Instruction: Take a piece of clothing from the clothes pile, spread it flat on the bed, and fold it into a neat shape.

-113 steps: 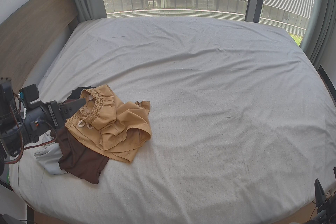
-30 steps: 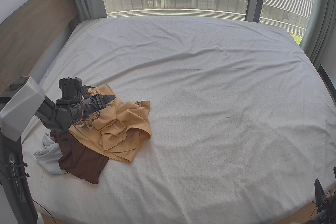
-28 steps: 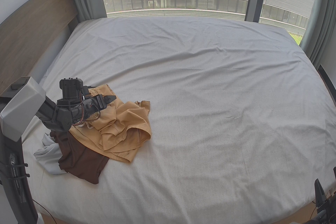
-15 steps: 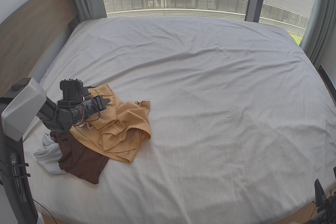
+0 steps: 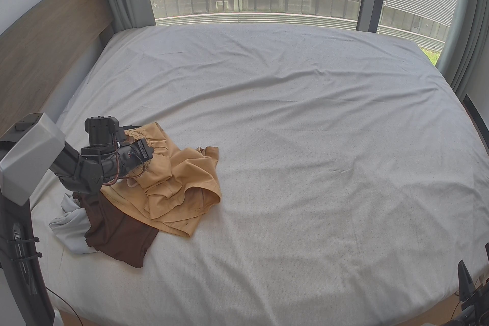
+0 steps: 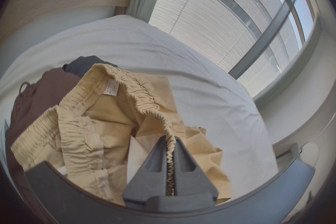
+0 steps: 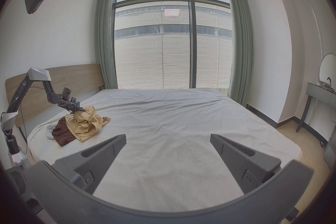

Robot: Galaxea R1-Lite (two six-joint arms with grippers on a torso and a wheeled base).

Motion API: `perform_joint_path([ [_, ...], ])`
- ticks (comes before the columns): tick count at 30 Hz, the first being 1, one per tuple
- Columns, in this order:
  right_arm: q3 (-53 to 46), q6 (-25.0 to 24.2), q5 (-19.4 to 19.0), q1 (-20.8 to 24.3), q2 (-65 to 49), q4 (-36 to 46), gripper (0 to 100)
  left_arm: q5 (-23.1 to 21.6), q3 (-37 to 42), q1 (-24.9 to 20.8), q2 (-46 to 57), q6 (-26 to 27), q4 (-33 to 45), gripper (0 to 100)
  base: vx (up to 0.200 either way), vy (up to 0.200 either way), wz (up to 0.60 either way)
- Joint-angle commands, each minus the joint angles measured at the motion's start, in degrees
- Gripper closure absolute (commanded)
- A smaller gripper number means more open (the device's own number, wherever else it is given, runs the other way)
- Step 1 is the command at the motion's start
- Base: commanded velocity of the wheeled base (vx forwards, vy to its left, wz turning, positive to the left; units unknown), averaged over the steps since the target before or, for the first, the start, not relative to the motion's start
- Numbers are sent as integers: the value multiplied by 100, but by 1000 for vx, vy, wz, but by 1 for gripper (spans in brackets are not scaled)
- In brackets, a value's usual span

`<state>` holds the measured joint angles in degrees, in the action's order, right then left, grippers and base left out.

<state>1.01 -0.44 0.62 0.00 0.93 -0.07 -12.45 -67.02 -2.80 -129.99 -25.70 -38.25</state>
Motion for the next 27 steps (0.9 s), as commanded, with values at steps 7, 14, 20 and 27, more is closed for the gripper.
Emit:
perform_joint_path([
  [7,-101,0,-1,-9,-93,-1,0,-707,752,-54,993,-1807,-226,100,0,0,0],
  [14,-101,0,-1,-9,-93,-1,0,-777,1209,113,1248,-2308,-973,100,0,0,0],
  [20,-101,0,8,-9,-93,-1,0,-1304,1649,236,1652,-3099,-1597,100,0,0,0],
  [27,-101,0,-1,-9,-93,-1,0,-1937,2158,228,1802,-3627,-2151,100,0,0,0],
])
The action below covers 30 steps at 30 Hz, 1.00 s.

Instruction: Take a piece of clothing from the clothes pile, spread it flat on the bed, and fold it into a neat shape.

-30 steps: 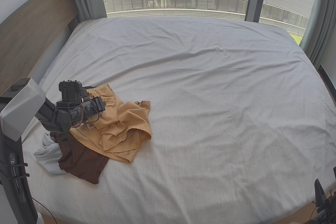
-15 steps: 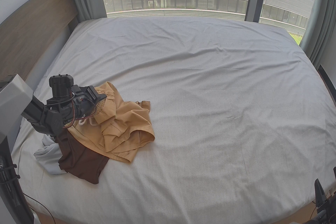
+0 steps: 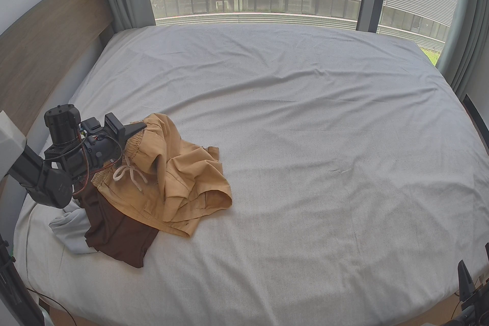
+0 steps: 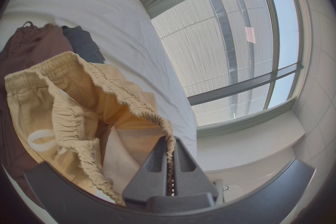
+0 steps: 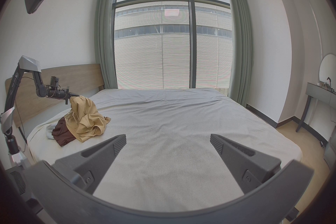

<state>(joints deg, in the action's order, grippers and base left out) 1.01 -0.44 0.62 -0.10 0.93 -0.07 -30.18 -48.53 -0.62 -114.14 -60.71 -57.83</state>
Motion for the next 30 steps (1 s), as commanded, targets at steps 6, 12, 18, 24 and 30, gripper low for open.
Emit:
perform_joint_path([
  [6,-101,0,8,1,-93,-1,0,-216,318,9,261,-1022,-325,100,0,0,0],
  [12,-101,0,8,1,-93,-1,0,-313,406,-35,278,-1620,-729,100,0,0,0],
  [18,-101,0,8,1,-93,-1,0,-585,502,-52,296,-1725,-940,100,0,0,0],
  [24,-101,0,-1,1,-93,-1,0,-1121,977,-70,709,-1681,-958,100,0,0,0],
  [30,-101,0,8,1,-93,-1,0,-1508,1452,-70,990,-1672,-1591,100,0,0,0],
])
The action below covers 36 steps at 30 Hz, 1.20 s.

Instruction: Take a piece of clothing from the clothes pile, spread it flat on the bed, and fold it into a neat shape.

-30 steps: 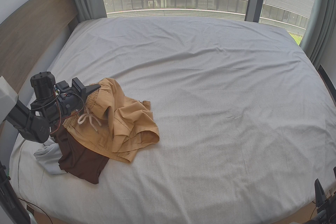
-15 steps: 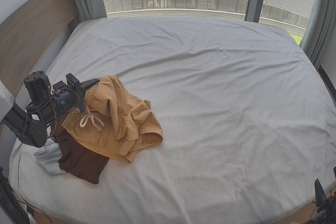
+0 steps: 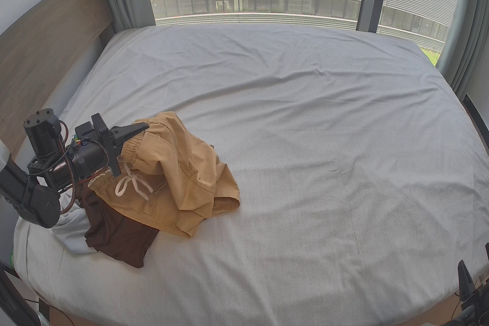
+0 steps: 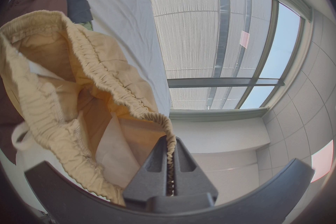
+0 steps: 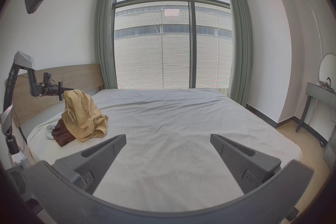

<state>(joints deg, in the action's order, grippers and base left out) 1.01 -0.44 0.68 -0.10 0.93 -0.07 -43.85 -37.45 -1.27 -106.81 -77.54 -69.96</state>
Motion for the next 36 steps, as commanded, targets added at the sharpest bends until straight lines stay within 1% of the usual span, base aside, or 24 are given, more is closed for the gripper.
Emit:
perform_joint_path([
  [1,-101,0,2,1,-93,-1,0,-150,388,-23,240,-33,-598,100,0,0,0],
  [4,-101,0,2,1,-93,-1,0,-150,431,-146,214,-77,-1011,100,0,0,0],
  [10,-101,0,2,1,-93,-1,0,-97,431,-418,196,-270,-1266,100,0,0,0],
  [12,-101,0,2,1,-93,-1,0,-62,467,-611,196,-270,-1424,100,0,0,0],
  [13,-101,0,2,1,-93,-1,0,26,555,-778,187,-252,-1573,100,0,0,0],
  [16,-101,0,-7,1,-93,-1,0,333,581,-1060,91,-261,-1810,100,0,0,0],
  [19,-101,0,-7,1,-93,-1,0,518,519,-1236,-15,-261,-1846,100,0,0,0],
  [25,-101,0,2,1,-93,-1,0,702,475,-1473,-76,-244,-1846,100,0,0,0],
  [36,-101,0,2,1,-93,-1,0,825,396,-1895,-32,-226,-1846,100,0,0,0],
])
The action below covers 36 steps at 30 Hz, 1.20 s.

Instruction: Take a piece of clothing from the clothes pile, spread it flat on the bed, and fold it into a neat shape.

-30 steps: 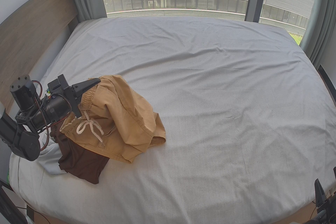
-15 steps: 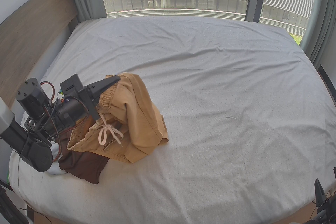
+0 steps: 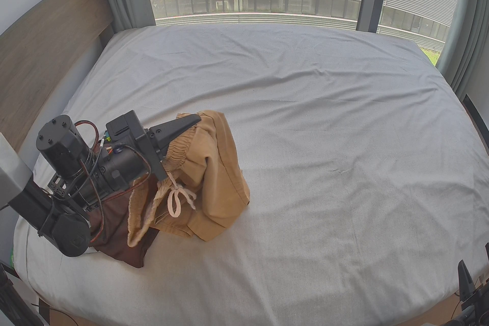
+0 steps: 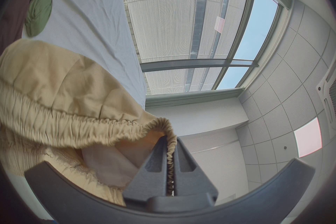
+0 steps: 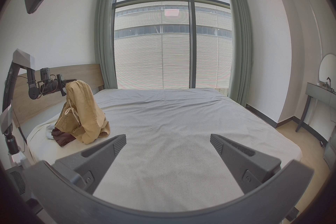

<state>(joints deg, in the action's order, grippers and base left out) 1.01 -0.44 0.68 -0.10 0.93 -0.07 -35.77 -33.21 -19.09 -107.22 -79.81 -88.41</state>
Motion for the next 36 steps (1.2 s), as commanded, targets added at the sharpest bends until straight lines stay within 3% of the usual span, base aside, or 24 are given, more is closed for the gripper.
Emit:
perform_joint_path([
  [1,-101,0,2,1,-93,-1,0,26,-45,-130,17,-8,-1,100,0,0,0],
  [17,-101,0,2,1,-93,-1,0,8,-327,-789,43,-105,52,100,0,0,0],
  [27,-101,0,2,1,-93,-1,0,0,-845,-921,8,-852,95,100,0,0,0],
  [28,-101,0,2,1,-93,-1,0,17,-1012,-1123,-106,-984,122,100,0,0,0],
  [36,-101,0,-7,1,-93,-1,0,35,-1267,-1466,-291,-992,131,100,0,0,0],
])
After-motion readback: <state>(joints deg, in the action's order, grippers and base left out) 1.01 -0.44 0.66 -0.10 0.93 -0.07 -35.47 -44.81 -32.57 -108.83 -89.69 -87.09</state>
